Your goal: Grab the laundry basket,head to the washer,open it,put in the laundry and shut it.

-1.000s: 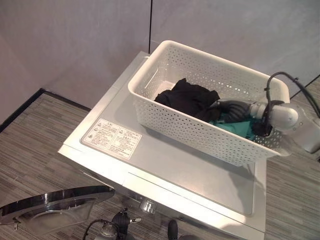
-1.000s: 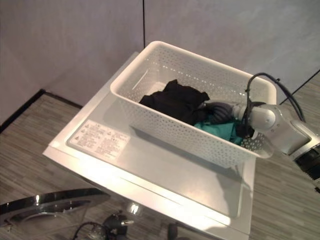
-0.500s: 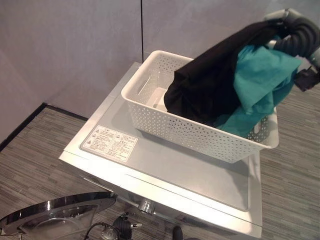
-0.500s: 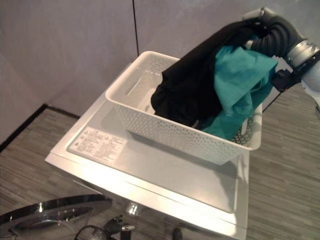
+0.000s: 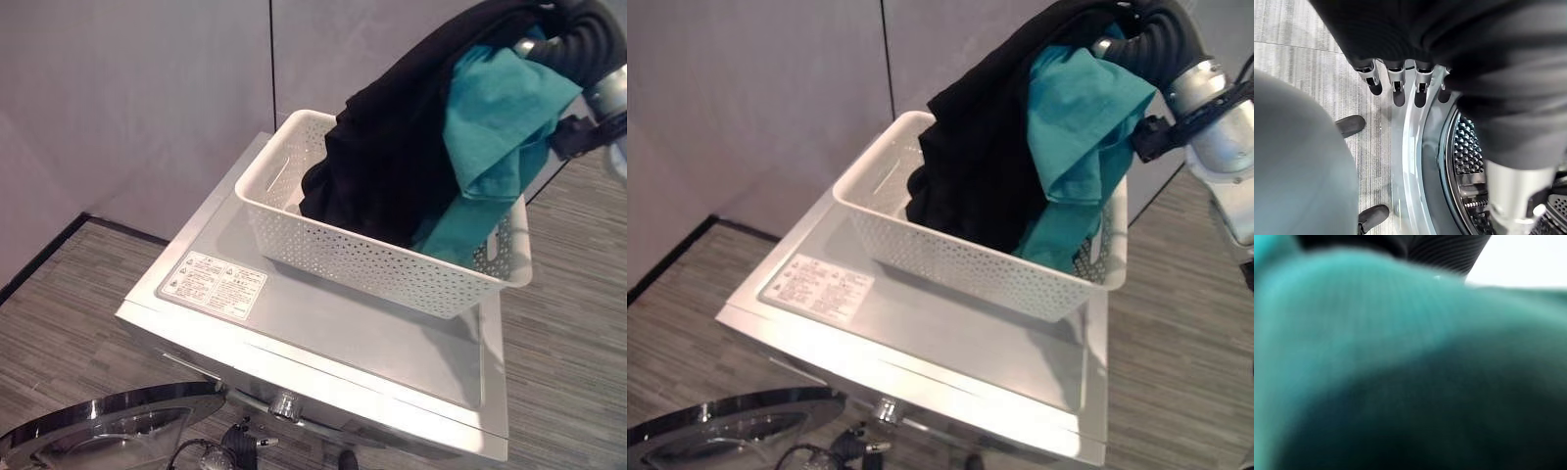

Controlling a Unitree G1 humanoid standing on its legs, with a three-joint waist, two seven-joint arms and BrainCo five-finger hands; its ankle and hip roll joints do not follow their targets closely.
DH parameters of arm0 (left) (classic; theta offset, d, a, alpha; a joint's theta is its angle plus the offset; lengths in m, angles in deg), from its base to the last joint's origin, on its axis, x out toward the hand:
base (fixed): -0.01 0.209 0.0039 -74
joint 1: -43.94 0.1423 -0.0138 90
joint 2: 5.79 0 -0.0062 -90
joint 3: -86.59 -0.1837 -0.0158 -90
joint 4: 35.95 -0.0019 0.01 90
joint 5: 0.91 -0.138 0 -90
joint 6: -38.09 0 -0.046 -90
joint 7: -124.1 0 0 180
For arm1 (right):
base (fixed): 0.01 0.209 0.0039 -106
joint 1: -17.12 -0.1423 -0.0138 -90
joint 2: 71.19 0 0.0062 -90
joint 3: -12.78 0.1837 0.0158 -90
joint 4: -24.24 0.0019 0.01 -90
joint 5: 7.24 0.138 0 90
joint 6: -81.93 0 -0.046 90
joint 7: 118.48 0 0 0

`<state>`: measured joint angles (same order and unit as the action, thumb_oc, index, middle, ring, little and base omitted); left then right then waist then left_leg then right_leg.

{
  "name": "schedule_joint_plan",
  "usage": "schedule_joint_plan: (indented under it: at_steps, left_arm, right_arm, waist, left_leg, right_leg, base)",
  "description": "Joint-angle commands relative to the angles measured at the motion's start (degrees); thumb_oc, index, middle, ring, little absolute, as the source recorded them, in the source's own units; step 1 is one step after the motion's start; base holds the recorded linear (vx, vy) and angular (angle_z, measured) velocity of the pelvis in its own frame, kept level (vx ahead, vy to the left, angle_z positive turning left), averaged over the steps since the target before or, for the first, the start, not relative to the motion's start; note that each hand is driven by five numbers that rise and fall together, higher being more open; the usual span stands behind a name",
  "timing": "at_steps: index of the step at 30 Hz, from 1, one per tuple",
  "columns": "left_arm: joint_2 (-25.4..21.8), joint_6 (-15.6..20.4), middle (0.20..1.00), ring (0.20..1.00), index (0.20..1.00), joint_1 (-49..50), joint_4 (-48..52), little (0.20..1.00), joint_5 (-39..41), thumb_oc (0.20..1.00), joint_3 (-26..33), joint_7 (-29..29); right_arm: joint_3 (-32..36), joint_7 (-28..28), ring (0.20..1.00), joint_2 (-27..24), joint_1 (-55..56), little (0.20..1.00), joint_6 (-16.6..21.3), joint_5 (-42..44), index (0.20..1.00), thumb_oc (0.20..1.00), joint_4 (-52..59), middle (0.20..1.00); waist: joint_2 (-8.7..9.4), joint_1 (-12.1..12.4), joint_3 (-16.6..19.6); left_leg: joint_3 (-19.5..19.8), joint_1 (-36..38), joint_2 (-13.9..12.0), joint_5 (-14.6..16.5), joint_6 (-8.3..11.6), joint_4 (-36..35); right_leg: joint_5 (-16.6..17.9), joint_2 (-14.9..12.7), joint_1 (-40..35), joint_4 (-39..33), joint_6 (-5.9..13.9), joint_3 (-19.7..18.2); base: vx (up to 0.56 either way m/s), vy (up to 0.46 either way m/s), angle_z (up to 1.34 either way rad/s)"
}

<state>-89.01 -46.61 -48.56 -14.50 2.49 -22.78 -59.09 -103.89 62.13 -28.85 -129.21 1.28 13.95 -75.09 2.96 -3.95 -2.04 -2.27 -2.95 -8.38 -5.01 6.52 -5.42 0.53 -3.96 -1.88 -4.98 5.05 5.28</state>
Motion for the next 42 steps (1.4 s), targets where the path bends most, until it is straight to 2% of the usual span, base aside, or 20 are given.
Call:
schedule_joint_plan:
  at_steps: [1,4,5,6,7,10,11,12,13,14,16,19,20,25,29,34,42]
  left_arm:
    - [0.35,0.53,1.000,1.000,1.000,-2.40,-5.52,1.000,-1.84,1.000,-4.14,0.68]
    - [0.52,0.47,1.000,1.000,1.000,-2.37,-5.33,1.000,-1.78,1.000,-4.76,0.83]
    - [0.49,0.41,1.000,1.000,1.000,-2.34,-5.30,1.000,-1.51,1.000,-5.51,1.04]
    - [0.61,0.41,1.000,1.000,1.000,-2.37,-5.30,1.000,-1.51,1.000,-5.36,1.04]
    - [0.39,0.33,1.000,1.000,1.000,-2.54,-5.18,1.000,-0.66,1.000,-6.00,1.25]
    - [0.19,0.11,1.000,1.000,1.000,-2.79,-5.11,1.000,0.46,1.000,-5.90,1.50]
    - [0.20,0.12,1.000,1.000,1.000,-2.87,-5.09,1.000,0.62,1.000,-6.01,1.54]
    - [0.23,0.13,1.000,1.000,1.000,-2.88,-5.18,1.000,0.73,1.000,-6.17,1.54]
    - [0.19,0.08,1.000,1.000,1.000,-2.77,-5.27,1.000,0.68,1.000,-6.20,1.53]
    - [0.12,-0.12,1.000,1.000,1.000,-2.60,-5.55,1.000,0.60,1.000,-6.08,1.66]
    - [-0.07,-0.09,1.000,1.000,1.000,-2.10,-5.79,1.000,0.40,1.000,-5.44,1.83]
    - [-0.09,0.26,1.000,1.000,1.000,-1.62,-6.05,1.000,-0.09,1.000,-4.91,2.08]
    - [-0.21,0.45,1.000,1.000,1.000,-1.64,-6.10,1.000,-0.28,1.000,-4.54,2.14]
    - [-0.18,0.78,1.000,1.000,1.000,-1.70,-6.18,1.000,-0.62,1.000,-3.93,2.45]
    - [-0.12,0.83,1.000,1.000,1.000,-1.59,-6.08,1.000,-0.76,1.000,-3.53,2.63]
    - [0.06,0.81,1.000,1.000,1.000,-1.34,-6.15,1.000,-1.29,1.000,-3.30,3.07]
    - [0.42,0.27,1.000,1.000,1.000,-0.71,-6.19,1.000,-0.71,1.000,-3.10,4.16]
  right_arm:
    - [-1.44,1.59,0.200,0.83,-5.59,0.200,-1.79,-5.98,0.200,0.200,-2.58,0.200]
    - [-5.53,2.30,0.200,3.93,-8.41,0.200,-2.77,-8.25,0.200,0.200,-6.78,0.200]
    - [-8.86,2.88,0.200,7.16,-11.39,0.200,-3.83,-9.39,0.200,0.200,-11.69,0.200]
    - [-9.30,2.85,0.200,7.31,-11.86,0.200,-3.72,-9.34,0.200,0.200,-11.97,0.200]
    - [-12.09,3.08,0.200,10.63,-14.90,0.200,-4.65,-9.74,0.200,0.200,-16.29,0.200]
    - [-14.96,3.77,0.203,13.40,-17.96,0.203,-5.72,-9.48,0.203,0.203,-19.09,0.203]
    - [-15.01,3.52,0.313,13.89,-18.09,0.313,-5.82,-9.03,0.313,0.313,-19.84,0.313]
    - [-14.81,3.16,0.536,14.41,-17.99,0.536,-5.84,-8.56,0.536,0.536,-20.70,0.536]
    - [-14.70,3.12,0.805,14.43,-18.07,0.805,-5.79,-8.09,0.805,0.805,-20.96,0.805]
    - [-14.60,3.45,1.000,13.98,-18.06,1.000,-5.93,-7.04,1.000,1.000,-21.68,1.000]
    - [-14.51,3.89,1.000,10.86,-18.45,1.000,-5.56,-5.58,1.000,1.000,-20.11,1.000]
    - [-13.33,4.52,1.000,3.81,-17.38,1.000,-4.22,-2.06,1.000,1.000,-17.29,1.000]
    - [-12.75,5.24,1.000,-0.05,-16.72,1.000,-3.48,-0.17,1.000,1.000,-15.41,1.000]
    - [-10.79,7.54,1.000,-7.28,-13.84,1.000,-2.03,6.35,1.000,1.000,-11.23,1.000]
    - [-10.26,9.28,1.000,-10.55,-11.16,1.000,-2.03,6.93,1.000,1.000,-8.73,1.000]
    - [-11.92,11.17,1.000,-12.04,-9.28,1.000,-2.51,3.91,1.000,1.000,-6.87,1.000]
    - [-22.54,16.07,1.000,-10.44,-12.06,1.000,-5.08,-5.43,1.000,1.000,-11.02,1.000]
  waist:
    - [1.71,3.61,0.24]
    - [1.66,4.10,0.02]
    - [1.72,4.72,-0.08]
    - [1.58,4.58,-0.11]
    - [1.74,5.10,-0.32]
    - [1.81,5.18,-0.75]
    - [1.79,5.15,-0.85]
    - [1.76,5.16,-0.88]
    - [1.71,5.14,-0.86]
    - [1.80,5.11,-0.79]
    - [1.89,4.89,-0.58]
    - [2.00,4.21,-0.35]
    - [2.08,3.72,-0.18]
    - [2.34,2.73,0.07]
    - [2.53,2.13,0.24]
    - [2.64,1.87,0.24]
    - [2.67,2.61,-0.65]
  left_leg:
    - [-2.25,9.84,-4.78,6.82,2.35,0.42]
    - [-2.11,9.81,-4.70,6.87,2.32,0.42]
    - [-1.96,9.70,-4.73,6.72,2.31,0.42]
    - [-1.95,9.70,-4.74,6.72,2.32,0.42]
    - [-1.75,9.54,-4.79,6.43,2.32,0.42]
    - [-1.54,9.03,-4.88,6.08,2.42,0.42]
    - [-1.48,8.90,-4.90,6.03,2.43,0.42]
    - [-1.34,8.77,-4.89,6.00,2.41,0.42]
    - [-1.29,8.71,-4.90,6.00,2.40,0.42]
    - [-1.23,8.79,-4.87,6.07,2.40,0.42]
    - [-1.29,9.08,-4.76,6.17,2.38,0.42]
    - [-1.60,9.57,-4.56,6.54,2.34,0.42]
    - [-1.69,9.70,-4.47,6.72,2.38,0.42]
    - [-2.17,10.03,-4.52,7.11,2.53,0.42]
    - [-2.62,10.34,-4.50,7.40,2.60,0.42]
    - [-3.02,10.66,-4.58,7.64,2.64,0.42]
    - [-3.03,10.51,-4.84,7.18,2.75,0.42]
  right_leg:
    - [-0.92,-4.85,2.64,3.75,3.64,2.76]
    - [-0.93,-4.85,2.50,3.62,3.62,2.87]
    - [-0.91,-4.80,2.44,3.42,3.55,2.91]
    - [-0.90,-4.79,2.43,3.41,3.55,2.91]
    - [-0.89,-4.73,2.45,3.28,3.45,2.89]
    - [-0.99,-4.63,2.56,3.26,3.29,3.04]
    - [-1.06,-4.62,2.60,3.33,3.24,3.04]
    - [-1.07,-4.61,2.58,3.30,3.19,3.11]
    - [-1.11,-4.64,2.48,3.25,3.15,3.16]
    - [-1.14,-4.63,2.30,3.15,3.16,3.21]
    - [-1.09,-4.61,2.02,3.11,3.24,3.03]
    - [-0.91,-4.75,2.02,3.24,3.48,2.82]
    - [-0.86,-4.81,2.02,3.20,3.64,2.75]
    - [-0.83,-4.88,2.09,3.18,3.86,2.62]
    - [-0.76,-4.91,2.17,3.23,4.04,2.48]
    - [-0.89,-4.90,2.24,3.43,4.10,2.27]
    - [-1.04,-4.76,2.42,3.60,4.01,2.57]
  base:
    - [0.00,0.000,0.00]
    - [0.00,0.000,0.00]
    - [0.00,0.000,0.00]
    - [0.00,0.000,0.00]
    - [0.00,0.000,0.00]
    - [-0.02,0.000,0.04]
    - [-0.01,0.002,0.06]
    - [-0.01,0.007,0.07]
    - [0.00,0.000,0.00]
    - [0.01,0.003,0.03]
    - [0.00,0.000,0.00]
    - [0.01,0.006,-0.01]
    - [0.02,0.013,-0.06]
    - [0.00,0.007,-0.05]
    - [0.00,0.000,-0.07]
    - [0.00,0.000,-0.02]
    - [0.00,0.000,0.00]
